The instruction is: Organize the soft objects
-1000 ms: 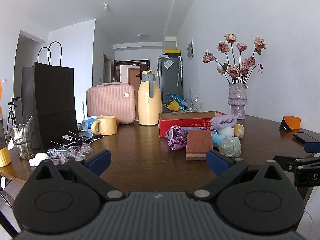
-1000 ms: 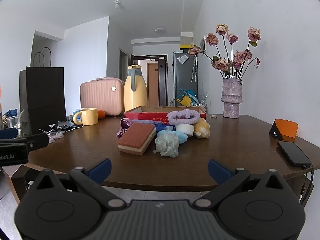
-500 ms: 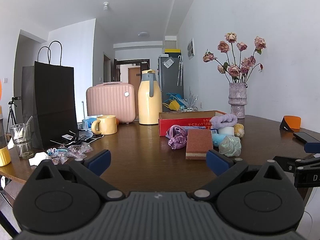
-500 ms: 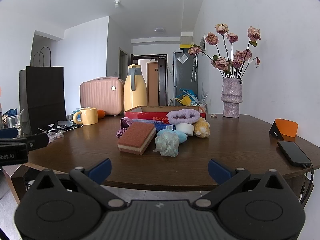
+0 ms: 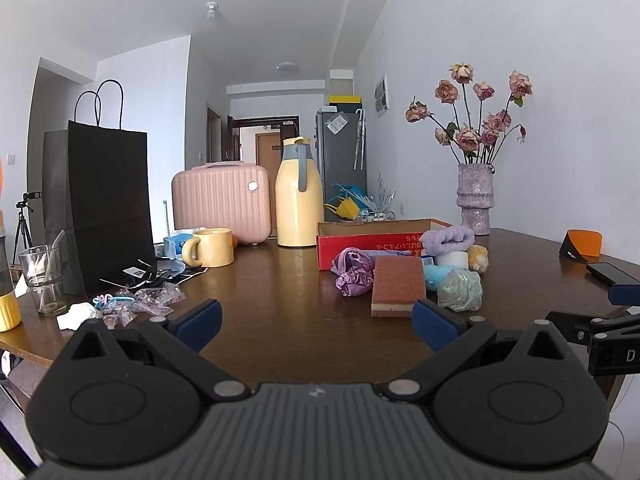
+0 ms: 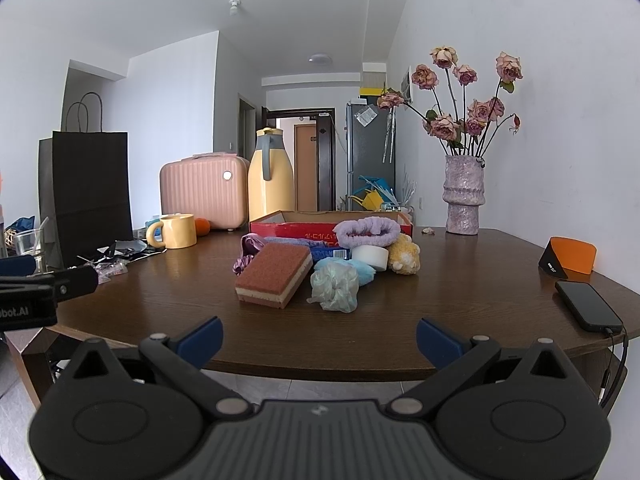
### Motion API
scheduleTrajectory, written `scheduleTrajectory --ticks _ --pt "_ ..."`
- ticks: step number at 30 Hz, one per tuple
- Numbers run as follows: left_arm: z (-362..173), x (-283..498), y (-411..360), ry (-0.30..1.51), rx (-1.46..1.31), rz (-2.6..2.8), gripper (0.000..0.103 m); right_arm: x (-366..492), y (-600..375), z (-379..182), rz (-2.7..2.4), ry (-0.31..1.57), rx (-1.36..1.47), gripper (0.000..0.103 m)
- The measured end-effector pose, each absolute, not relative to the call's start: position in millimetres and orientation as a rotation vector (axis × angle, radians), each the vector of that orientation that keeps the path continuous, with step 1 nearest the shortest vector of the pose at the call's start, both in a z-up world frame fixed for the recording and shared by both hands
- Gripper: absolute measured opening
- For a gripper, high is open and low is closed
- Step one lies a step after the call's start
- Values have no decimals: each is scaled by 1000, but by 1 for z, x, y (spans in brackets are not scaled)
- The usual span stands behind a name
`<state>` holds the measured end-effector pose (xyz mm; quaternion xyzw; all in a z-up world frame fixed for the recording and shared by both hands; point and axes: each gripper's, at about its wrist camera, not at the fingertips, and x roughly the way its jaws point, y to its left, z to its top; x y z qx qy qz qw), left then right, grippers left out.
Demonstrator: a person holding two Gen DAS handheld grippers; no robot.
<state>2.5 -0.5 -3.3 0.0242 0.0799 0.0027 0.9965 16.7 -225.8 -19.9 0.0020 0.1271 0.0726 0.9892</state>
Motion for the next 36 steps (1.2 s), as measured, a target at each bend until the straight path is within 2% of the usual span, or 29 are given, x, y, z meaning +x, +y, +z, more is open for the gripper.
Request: scheduleTrajectory --ticks 7,14,25,27,30,32,34,36 --pt "-3 19 2 172 62 -33 103 22 -226 -19 148 248 -4 103" --pt "-9 112 8 246 16 -26 103 88 -226 -5 197 212 -24 103" --pt "-23 212 21 542 -274 -105 102 229 -198 5 363 365 -29 78" --pt "-29 218 20 607 -364 -160 97 253 -193 6 372 396 -23 74" --pt "-38 227 14 649 -465 -269 83 286 -189 6 387 433 -36 68" --pt "-44 238 7 655 -461 -311 66 304 -187 3 410 464 -30 65" --pt "-48 245 7 639 -486 -309 59 320 -188 -3 434 507 -12 51" --pt "-49 252 13 630 -555 -304 58 328 -190 -8 459 535 18 41"
